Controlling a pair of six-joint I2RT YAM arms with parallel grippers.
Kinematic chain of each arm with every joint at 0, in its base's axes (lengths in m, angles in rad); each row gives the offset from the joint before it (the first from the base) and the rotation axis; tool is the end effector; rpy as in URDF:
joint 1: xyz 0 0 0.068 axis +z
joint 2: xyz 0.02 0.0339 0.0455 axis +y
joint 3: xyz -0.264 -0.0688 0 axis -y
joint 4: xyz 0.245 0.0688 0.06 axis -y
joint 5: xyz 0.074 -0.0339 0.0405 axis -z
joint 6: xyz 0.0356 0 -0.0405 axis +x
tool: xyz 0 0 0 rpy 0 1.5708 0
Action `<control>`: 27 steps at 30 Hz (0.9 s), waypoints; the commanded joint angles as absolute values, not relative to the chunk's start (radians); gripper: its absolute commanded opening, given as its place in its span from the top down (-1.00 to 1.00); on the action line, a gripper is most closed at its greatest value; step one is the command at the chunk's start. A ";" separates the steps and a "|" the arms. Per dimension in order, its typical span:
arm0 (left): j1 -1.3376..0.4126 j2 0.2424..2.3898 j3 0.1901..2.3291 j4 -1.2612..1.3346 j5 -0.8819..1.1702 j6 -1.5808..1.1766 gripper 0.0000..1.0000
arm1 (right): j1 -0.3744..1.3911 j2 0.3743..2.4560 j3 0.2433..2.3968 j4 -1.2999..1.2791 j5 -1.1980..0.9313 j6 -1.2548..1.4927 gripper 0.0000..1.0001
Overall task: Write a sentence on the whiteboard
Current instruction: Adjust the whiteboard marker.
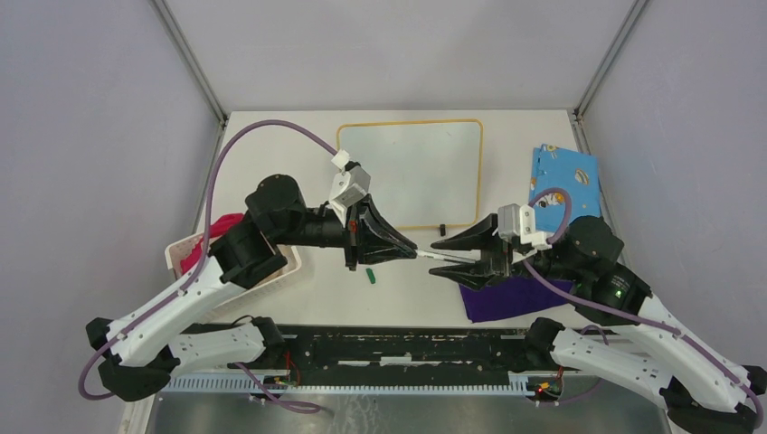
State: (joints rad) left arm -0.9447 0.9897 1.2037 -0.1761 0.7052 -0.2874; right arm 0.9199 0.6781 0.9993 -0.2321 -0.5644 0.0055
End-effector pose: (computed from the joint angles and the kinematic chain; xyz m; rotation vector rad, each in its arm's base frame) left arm 0.1001 -0.1778 0.4487 1.1202 1.3470 -1.4736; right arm 0.0646 0.1162 0.4227 -1.1136 1.1619 1.1467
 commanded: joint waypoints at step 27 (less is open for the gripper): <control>-0.951 0.673 0.969 0.209 0.370 -0.449 0.96 | 0.918 0.662 0.884 0.312 -0.366 0.439 -0.45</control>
State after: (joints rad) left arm -0.9447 0.6804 0.9585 0.1299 0.3824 -0.4076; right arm 0.9199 0.6479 0.8703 0.2287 -0.3912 0.3756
